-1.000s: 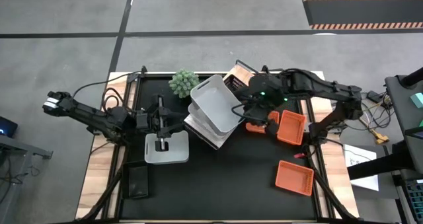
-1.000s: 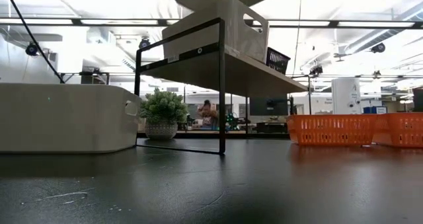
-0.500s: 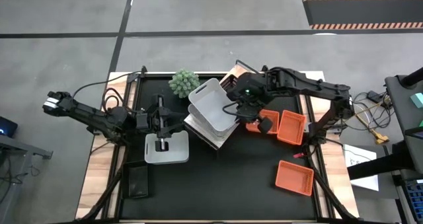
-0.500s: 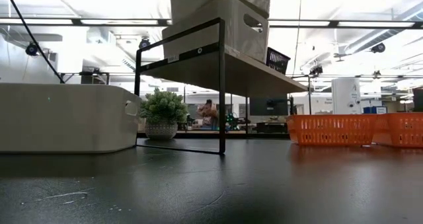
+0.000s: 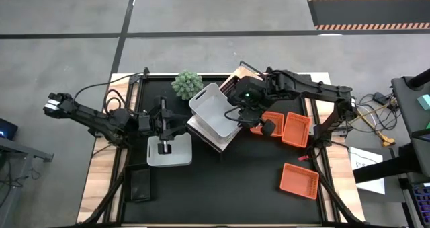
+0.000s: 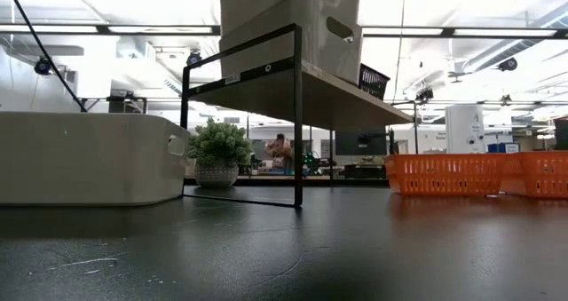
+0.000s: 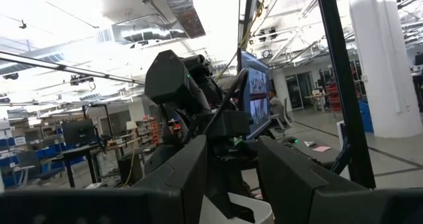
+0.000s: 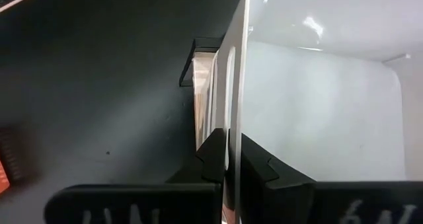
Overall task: Stack baskets on shelf by color
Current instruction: Stack the right gray bin on top of the other gray bin on the shelf
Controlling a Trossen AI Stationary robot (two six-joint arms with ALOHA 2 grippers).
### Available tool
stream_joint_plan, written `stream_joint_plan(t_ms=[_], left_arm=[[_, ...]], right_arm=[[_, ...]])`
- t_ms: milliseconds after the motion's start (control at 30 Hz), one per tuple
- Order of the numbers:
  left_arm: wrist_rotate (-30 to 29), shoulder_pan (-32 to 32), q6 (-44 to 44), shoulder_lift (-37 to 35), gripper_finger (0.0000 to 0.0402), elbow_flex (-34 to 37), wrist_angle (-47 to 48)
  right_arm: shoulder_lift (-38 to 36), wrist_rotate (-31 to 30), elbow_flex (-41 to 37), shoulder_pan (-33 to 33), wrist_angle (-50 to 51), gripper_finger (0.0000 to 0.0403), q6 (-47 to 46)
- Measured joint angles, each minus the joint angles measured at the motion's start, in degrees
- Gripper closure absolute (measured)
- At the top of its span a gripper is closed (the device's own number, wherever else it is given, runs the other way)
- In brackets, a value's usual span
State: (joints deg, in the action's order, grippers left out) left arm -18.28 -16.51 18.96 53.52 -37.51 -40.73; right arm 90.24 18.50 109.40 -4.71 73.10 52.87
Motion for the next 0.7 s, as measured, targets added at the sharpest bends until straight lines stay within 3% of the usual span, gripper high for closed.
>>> stream_joint_plan(t_ms=[700], left_arm=[[0.00,-0.04,-0.03,0.02,0.0281,0.06,0.04]], right_arm=[[0.35,-0.46,-0.06,-1.22,1.82,0.0394,4.33]])
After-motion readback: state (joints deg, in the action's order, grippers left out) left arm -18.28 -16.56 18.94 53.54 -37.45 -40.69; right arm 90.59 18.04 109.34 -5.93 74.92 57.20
